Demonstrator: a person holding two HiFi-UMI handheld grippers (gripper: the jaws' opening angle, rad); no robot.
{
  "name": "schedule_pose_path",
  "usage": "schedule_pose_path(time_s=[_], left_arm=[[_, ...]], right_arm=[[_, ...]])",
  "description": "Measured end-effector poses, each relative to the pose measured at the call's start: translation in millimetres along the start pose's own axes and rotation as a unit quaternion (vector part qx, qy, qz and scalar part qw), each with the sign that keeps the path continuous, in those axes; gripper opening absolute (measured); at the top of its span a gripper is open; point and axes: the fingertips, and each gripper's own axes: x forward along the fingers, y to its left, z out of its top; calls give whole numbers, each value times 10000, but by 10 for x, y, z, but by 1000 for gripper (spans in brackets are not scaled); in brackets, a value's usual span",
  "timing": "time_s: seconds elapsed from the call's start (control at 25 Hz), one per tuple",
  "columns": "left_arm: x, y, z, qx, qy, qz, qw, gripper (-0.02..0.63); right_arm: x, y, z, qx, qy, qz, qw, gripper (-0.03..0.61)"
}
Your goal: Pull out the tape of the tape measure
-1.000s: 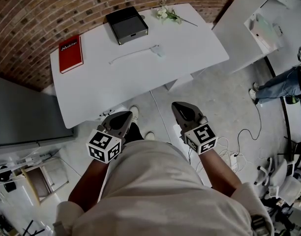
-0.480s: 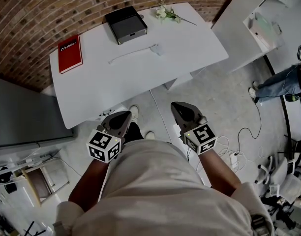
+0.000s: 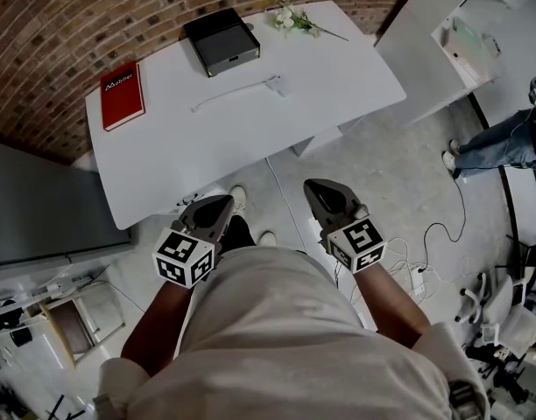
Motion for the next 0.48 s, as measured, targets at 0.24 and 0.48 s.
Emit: schedule_pose_path(time_s=[0.24,0.48], left_arm=[[7,44,36,6,18,11,10000,-5],[64,95,36,2,63,20,10000,-5]], right_arm=[[32,-24,33,-2,-6,13,10000,3],[76,-91,14,-24,20,11,10000,3]])
